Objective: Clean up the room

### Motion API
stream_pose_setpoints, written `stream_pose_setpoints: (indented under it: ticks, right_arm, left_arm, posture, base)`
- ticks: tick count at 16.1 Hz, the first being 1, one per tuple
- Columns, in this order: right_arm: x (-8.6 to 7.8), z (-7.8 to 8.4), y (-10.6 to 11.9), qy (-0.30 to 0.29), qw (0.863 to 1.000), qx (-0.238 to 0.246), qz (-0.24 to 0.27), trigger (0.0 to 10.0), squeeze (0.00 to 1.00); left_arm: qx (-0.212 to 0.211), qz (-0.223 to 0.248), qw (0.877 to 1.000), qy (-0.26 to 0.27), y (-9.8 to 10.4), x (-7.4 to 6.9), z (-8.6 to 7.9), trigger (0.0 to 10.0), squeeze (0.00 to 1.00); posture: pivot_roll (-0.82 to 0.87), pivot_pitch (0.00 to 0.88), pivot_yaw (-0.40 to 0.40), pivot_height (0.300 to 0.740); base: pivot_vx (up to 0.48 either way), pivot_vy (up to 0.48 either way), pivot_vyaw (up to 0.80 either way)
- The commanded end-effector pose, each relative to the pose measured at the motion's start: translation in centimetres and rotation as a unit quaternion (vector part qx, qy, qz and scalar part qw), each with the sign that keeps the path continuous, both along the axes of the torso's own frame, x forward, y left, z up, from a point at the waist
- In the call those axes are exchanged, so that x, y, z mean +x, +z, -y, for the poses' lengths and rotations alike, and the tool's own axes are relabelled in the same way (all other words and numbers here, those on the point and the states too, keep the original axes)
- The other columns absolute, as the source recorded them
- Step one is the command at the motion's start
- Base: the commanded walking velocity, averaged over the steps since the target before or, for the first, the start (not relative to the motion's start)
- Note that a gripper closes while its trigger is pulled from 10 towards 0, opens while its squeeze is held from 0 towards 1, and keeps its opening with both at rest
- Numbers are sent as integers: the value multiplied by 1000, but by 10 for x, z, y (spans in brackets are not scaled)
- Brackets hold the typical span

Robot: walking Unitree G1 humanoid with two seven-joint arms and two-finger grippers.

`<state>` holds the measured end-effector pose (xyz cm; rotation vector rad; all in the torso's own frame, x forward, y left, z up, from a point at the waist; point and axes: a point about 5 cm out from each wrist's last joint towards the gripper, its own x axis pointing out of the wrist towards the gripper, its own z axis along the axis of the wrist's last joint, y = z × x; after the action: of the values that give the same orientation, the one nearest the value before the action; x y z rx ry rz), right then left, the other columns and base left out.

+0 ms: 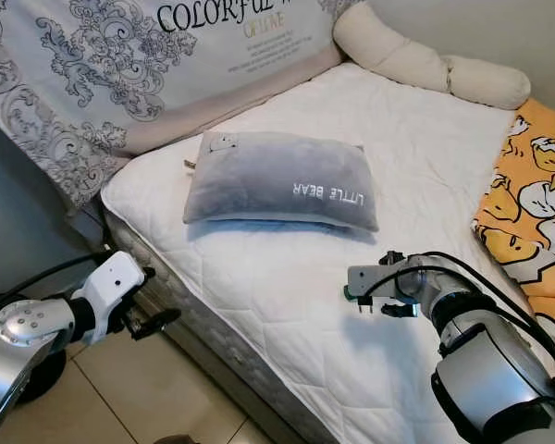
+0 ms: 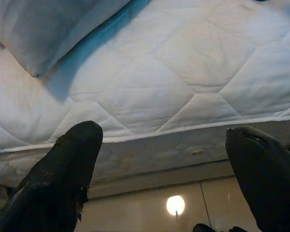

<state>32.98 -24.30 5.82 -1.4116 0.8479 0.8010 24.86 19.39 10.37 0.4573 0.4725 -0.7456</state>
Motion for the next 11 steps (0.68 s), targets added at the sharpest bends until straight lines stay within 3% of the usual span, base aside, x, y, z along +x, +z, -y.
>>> stream_pose_setpoints:
  ticks: [1, 4, 11]
  right_arm:
    - [-4, 5, -4, 6, 1000, -21, 1, 10000, 0]
    - [1, 6, -2, 6, 998, -34, 53, 10000, 0]
    - [-1, -4, -11, 34, 996, -49, 68, 10000, 0]
  left_arm:
    - [7, -8, 1000, -13, 2, -7, 0, 10000, 0]
    - [12, -15, 1000, -13, 8, -22, -4, 10000, 0]
    - [18, -39, 999, 7, 24, -61, -11, 10000, 0]
  posture:
    - [219, 0, -22, 740]
    - [251, 29, -11, 740]
    - [300, 186, -15, 740]
  base:
    - [0, 0, 0]
    - [0, 0, 0]
    - [0, 0, 0]
